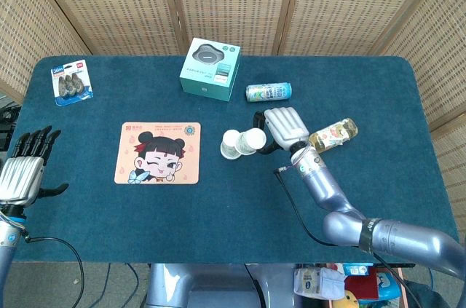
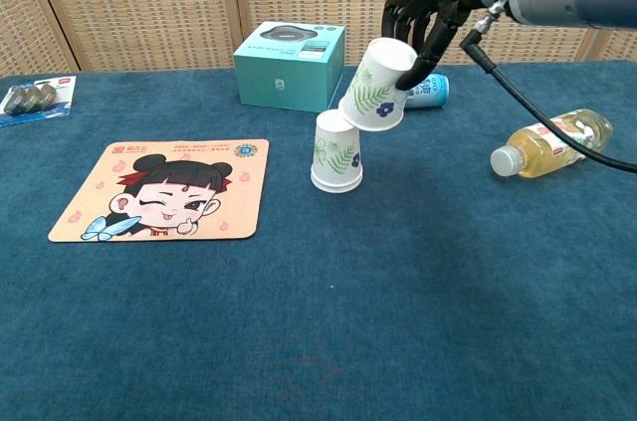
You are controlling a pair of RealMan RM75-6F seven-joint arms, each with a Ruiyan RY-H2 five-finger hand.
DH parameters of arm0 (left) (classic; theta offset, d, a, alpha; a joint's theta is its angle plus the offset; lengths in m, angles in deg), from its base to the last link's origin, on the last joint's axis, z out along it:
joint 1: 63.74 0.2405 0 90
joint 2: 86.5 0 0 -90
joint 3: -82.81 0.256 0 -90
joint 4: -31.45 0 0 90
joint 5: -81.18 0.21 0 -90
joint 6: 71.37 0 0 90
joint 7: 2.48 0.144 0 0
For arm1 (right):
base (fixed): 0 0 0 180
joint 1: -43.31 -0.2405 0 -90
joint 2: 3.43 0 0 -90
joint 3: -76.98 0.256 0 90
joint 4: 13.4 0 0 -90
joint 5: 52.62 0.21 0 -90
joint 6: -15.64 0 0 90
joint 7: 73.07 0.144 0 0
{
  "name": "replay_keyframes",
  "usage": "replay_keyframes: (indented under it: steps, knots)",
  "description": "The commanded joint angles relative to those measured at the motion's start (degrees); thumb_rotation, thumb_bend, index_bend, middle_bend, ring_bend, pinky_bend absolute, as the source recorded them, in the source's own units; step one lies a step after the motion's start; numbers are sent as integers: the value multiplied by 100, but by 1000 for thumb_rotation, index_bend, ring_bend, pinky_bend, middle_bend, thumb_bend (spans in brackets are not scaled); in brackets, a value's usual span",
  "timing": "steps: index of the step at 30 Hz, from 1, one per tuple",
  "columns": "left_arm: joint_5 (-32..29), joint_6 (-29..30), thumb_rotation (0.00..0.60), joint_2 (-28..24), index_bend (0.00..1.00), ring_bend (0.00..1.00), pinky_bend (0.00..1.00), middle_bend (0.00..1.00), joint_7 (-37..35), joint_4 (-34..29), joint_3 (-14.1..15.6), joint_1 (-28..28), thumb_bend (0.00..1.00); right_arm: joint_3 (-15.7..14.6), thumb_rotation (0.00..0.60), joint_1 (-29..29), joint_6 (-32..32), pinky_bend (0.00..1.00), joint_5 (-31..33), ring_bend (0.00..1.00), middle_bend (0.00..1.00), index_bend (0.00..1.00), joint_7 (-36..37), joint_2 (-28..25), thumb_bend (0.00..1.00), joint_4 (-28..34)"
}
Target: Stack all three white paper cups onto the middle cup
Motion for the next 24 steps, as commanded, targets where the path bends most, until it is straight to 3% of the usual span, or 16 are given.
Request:
replay_keyframes:
  steps: [1, 9, 21, 23, 24]
  knots:
    - [-30, -73, 600, -2, 0, 0, 0, 0, -3, 1, -8, -25, 116, 19, 600, -344, 89, 493, 524, 444, 565, 553, -270, 310, 386, -251]
    - [-150, -252, 600, -25, 0, 0, 0, 0, -2, 0, -39, -70, 115, -66, 600, -791, 141, 493, 1046, 444, 563, 553, -536, 668, 388, -713]
    - [-304, -437, 600, -46, 0, 0, 0, 0, 25, 2, -79, -132, 114, -95, 600, -1119, 80, 493, 1263, 444, 544, 553, -655, 876, 393, -1061]
    - [-319, -457, 600, -47, 0, 0, 0, 0, 22, 8, -87, -142, 115, -99, 600, -1145, 45, 461, 1313, 399, 454, 508, -650, 886, 393, -1090]
    - [-321, -464, 600, -48, 0, 0, 0, 0, 18, 9, -90, -146, 115, -103, 600, -1156, 23, 391, 1329, 322, 352, 423, -648, 890, 388, -1102]
